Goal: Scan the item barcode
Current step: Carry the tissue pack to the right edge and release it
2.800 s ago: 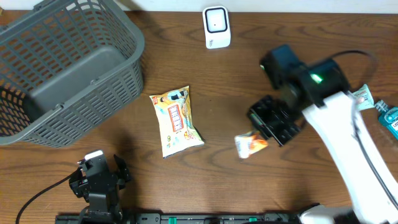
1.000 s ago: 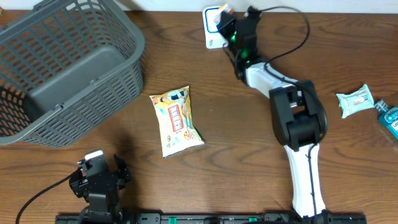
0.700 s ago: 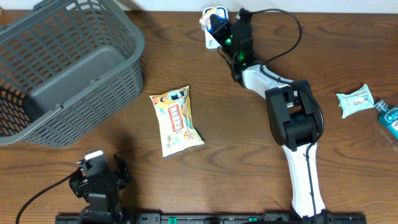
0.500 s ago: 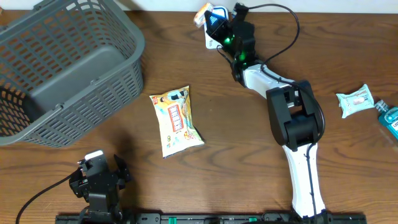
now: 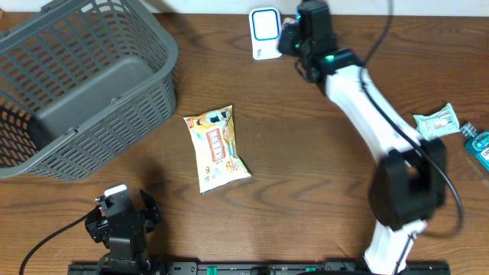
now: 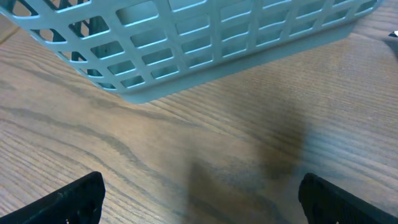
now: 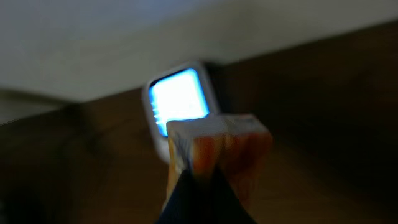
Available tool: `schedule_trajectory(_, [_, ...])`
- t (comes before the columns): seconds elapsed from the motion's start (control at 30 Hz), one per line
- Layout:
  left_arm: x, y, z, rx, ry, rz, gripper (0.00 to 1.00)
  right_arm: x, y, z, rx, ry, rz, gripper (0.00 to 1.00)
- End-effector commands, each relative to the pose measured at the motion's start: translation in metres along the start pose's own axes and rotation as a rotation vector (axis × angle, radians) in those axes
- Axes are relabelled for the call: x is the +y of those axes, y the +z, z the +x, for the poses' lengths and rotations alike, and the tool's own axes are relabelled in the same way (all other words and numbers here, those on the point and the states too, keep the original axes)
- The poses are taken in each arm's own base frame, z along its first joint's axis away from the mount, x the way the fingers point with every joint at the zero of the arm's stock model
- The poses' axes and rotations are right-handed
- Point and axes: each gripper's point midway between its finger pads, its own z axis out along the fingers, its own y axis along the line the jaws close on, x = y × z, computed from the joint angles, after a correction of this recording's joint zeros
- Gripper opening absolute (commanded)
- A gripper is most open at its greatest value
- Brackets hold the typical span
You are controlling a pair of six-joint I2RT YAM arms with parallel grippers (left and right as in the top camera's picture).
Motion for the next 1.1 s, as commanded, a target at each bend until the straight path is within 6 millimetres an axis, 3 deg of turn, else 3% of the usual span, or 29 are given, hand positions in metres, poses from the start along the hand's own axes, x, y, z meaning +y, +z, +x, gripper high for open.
schedule_trajectory(0.0, [0.002, 0.003, 0.015, 0.048, 0.020, -0.013, 1.00, -0.067, -0.054, -0.037, -0.111, -0.209, 0.408, 0.01])
schedule_trajectory(0.13, [0.002, 0.003, 0.015, 0.047, 0.020, -0.013, 1.00, -0.155, -0.088, -0.025, -0.023, -0.333, 0.858, 0.01])
schedule_trajectory(0.2, [0.002, 0.003, 0.015, 0.048, 0.020, -0.013, 1.00, -0.191, -0.088, -0.011, 0.063, -0.360, 0.957, 0.01])
schedule_trajectory(0.43, [0.002, 0.003, 0.015, 0.048, 0.020, -0.013, 1.00, -0.301, -0.059, 0.069, 0.349, -0.222, 1.042, 0.01])
schedule_trajectory(0.53, [0.002, 0.003, 0.015, 0.047, 0.020, -0.013, 1.00, -0.337, -0.059, 0.099, 0.435, -0.114, 1.051, 0.01])
schedule_trajectory(0.6, [0.002, 0.003, 0.015, 0.048, 0.020, -0.013, 1.00, -0.356, -0.066, 0.108, 0.458, -0.044, 1.073, 0.01])
schedule_trajectory(0.63, [0.002, 0.003, 0.015, 0.047, 0.020, -0.013, 1.00, -0.364, -0.071, 0.110, 0.464, -0.014, 1.089, 0.04])
schedule_trajectory(0.7, [0.002, 0.003, 0.015, 0.048, 0.020, -0.013, 1.00, -0.377, -0.082, 0.106, 0.467, 0.028, 1.111, 0.35])
schedule_trajectory(0.73, [0.002, 0.003, 0.015, 0.048, 0.020, -0.013, 1.00, -0.380, -0.087, 0.104, 0.468, 0.045, 1.111, 0.47])
schedule_trajectory(0.8, [0.002, 0.003, 0.015, 0.048, 0.020, -0.013, 1.00, -0.379, -0.090, 0.101, 0.475, 0.098, 1.063, 0.99])
schedule_trajectory(0.87, [0.002, 0.003, 0.015, 0.048, 0.020, -0.013, 1.00, -0.366, -0.087, 0.098, 0.489, 0.172, 0.946, 0.99])
schedule_trajectory(0.93, [0.002, 0.003, 0.015, 0.047, 0.020, -0.013, 1.00, -0.339, -0.079, 0.095, 0.502, 0.252, 0.770, 0.99])
schedule_trajectory(1.07, [0.002, 0.003, 0.015, 0.047, 0.020, -0.013, 1.00, -0.245, -0.067, 0.091, 0.578, 0.389, 0.235, 0.99])
